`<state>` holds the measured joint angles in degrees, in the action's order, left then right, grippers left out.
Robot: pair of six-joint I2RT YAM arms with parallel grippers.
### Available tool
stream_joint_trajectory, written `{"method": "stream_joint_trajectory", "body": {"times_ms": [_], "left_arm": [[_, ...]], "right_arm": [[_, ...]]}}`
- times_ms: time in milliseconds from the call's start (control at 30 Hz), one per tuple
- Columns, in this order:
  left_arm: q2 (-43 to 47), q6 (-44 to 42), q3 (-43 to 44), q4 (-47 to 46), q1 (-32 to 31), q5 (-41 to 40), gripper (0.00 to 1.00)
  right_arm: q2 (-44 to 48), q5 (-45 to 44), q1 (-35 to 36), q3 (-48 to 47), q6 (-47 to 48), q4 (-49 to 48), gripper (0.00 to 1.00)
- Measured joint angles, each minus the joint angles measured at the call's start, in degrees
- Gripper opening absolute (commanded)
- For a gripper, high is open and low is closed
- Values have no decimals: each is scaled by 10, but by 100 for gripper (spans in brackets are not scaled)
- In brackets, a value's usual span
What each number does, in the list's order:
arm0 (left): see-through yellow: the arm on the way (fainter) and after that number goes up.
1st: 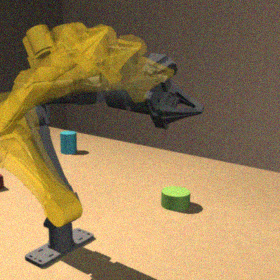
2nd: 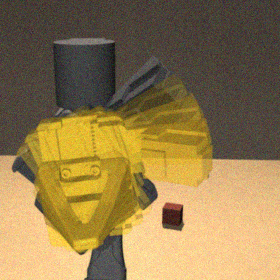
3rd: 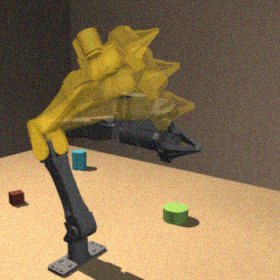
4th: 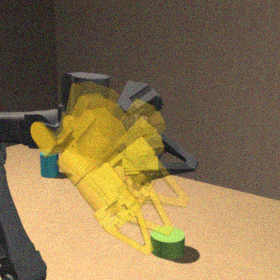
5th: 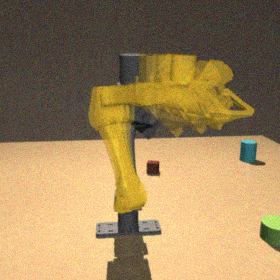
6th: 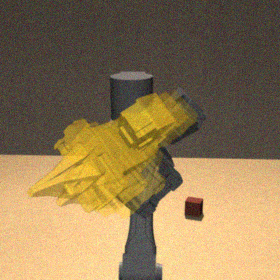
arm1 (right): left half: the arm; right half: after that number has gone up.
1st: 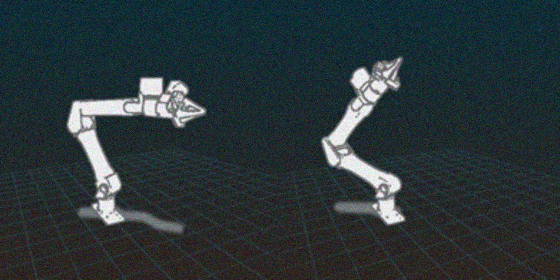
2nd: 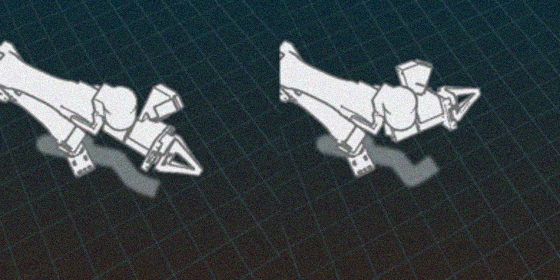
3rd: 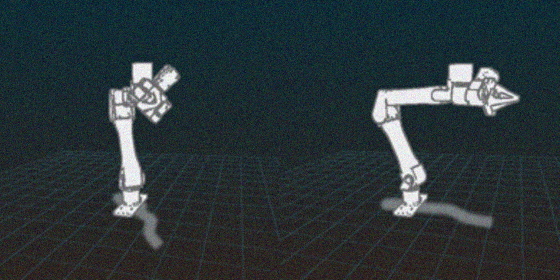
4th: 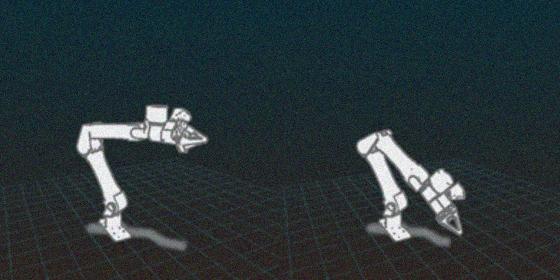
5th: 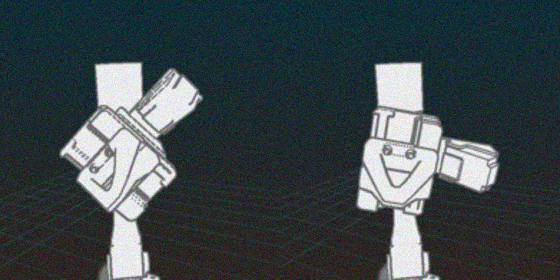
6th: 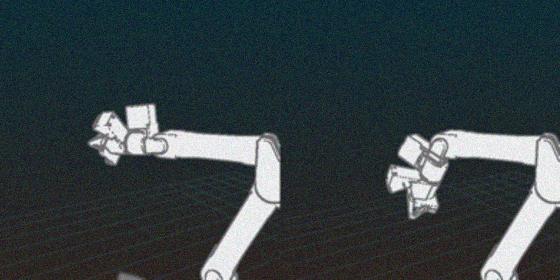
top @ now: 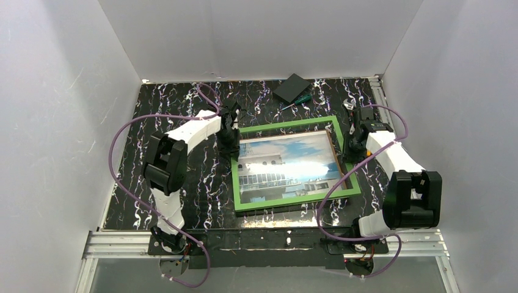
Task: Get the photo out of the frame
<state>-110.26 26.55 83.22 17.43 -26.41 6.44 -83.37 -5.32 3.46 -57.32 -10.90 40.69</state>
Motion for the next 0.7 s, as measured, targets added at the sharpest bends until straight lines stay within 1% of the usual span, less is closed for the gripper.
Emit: {"method": "stream_joint_trajectory", "body": {"times_ms": [67, 233, 400, 500, 700], "left_arm": [[7, -2, 5, 3, 0, 0, 8], [22, -13, 21, 29, 0, -3, 3], [59, -36, 33, 63, 13, -33, 0], [82, -44, 33, 77, 41, -52, 0], [90, -52, 24, 81, 143, -94, 0]], "right_arm": [[7, -2, 0, -4, 0, 5, 1], [9, -1, 3, -15, -1, 23, 1], [24, 10, 34, -21, -23, 28, 1], [32, 21, 75, -32, -51, 18, 1], [-4, 23, 183, -82, -124, -24, 1]]}}
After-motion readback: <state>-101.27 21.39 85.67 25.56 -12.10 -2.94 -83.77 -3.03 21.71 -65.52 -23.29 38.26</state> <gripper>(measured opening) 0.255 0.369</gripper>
